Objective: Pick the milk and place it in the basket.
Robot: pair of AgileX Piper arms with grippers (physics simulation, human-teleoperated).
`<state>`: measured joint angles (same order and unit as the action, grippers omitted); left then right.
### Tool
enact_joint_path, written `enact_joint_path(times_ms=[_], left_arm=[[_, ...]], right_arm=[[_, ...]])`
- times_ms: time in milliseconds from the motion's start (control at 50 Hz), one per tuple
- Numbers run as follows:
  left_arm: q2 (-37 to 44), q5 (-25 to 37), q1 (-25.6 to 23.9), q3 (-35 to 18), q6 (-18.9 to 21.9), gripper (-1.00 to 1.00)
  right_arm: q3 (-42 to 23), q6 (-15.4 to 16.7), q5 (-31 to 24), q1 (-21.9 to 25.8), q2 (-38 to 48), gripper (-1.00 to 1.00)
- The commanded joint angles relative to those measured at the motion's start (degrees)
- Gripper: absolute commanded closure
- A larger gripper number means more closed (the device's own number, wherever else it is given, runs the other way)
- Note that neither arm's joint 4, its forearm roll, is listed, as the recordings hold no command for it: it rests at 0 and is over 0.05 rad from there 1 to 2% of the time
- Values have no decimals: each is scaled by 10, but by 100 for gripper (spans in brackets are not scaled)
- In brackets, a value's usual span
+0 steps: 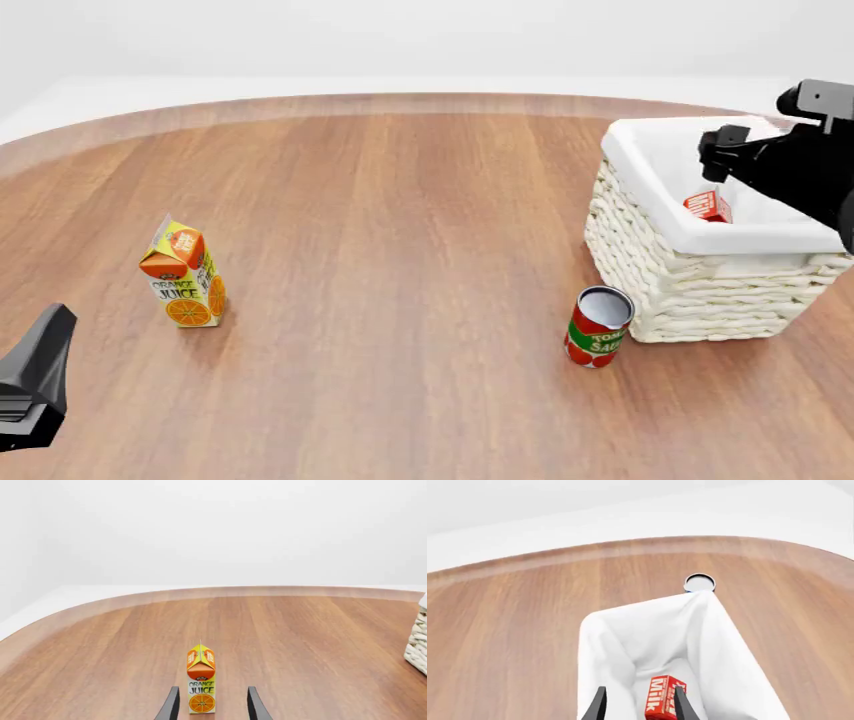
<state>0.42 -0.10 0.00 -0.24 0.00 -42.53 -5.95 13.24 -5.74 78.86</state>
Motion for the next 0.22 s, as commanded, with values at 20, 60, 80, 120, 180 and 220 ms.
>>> enact_joint_path(times_ms=[20, 60, 80, 120, 180, 220], left_arm=[[0, 0, 0, 0, 0, -100], [0, 0, 0, 0, 0, -100], [0, 0, 0, 0, 0, -100], [0, 0, 0, 0, 0, -100], [0, 0, 0, 0, 0, -100], [0, 0, 0, 0, 0, -100]], right_arm=[[159, 20, 55, 8, -117, -100], [157, 20, 53, 7, -120, -100], [156, 23, 52, 6, -121, -100], [211, 16, 8, -4, -225, -100], [208, 33, -1, -5, -217, -100], [211, 36, -2, -5, -223, -100]])
